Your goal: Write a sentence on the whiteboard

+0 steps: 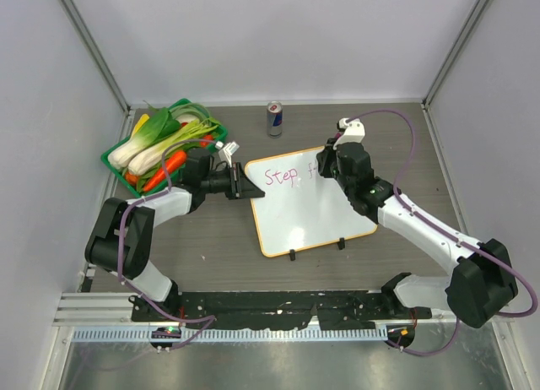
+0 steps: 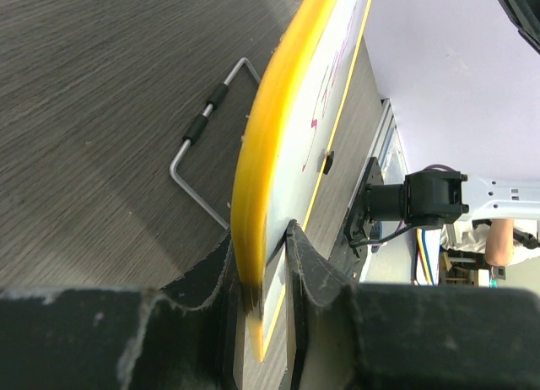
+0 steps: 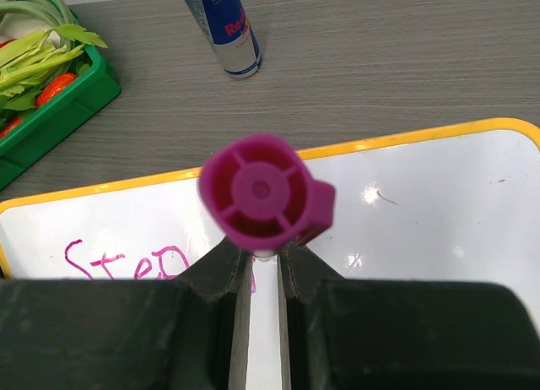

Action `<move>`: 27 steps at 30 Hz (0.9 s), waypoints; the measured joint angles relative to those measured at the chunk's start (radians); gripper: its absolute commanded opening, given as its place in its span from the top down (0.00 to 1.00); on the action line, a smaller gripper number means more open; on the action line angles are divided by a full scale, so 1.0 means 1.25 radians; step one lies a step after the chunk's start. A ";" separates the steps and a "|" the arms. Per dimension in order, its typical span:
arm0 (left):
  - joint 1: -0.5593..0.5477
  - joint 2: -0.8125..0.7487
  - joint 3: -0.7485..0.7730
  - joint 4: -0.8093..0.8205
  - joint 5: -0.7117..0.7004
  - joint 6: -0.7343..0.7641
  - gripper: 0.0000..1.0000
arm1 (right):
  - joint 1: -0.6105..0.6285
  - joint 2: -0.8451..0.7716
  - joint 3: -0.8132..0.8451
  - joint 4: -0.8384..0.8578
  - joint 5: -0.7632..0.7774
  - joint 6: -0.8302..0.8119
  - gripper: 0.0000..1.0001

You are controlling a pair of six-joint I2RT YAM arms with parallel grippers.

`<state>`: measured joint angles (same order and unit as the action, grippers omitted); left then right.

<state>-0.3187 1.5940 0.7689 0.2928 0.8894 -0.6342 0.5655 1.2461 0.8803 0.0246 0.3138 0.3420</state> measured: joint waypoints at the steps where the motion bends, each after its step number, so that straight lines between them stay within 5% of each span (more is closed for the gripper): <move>1: 0.000 0.000 0.000 0.000 0.000 0.000 1.00 | 0.000 0.000 0.002 -0.001 0.000 0.000 0.99; 27: 0.000 0.000 0.000 -0.002 0.001 0.000 1.00 | 0.000 -0.027 -0.021 -0.037 -0.021 0.001 0.99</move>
<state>-0.3191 1.5940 0.7689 0.2909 0.8902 -0.6342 0.5655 1.2125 0.8543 -0.0212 0.2874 0.3431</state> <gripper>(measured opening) 0.216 0.181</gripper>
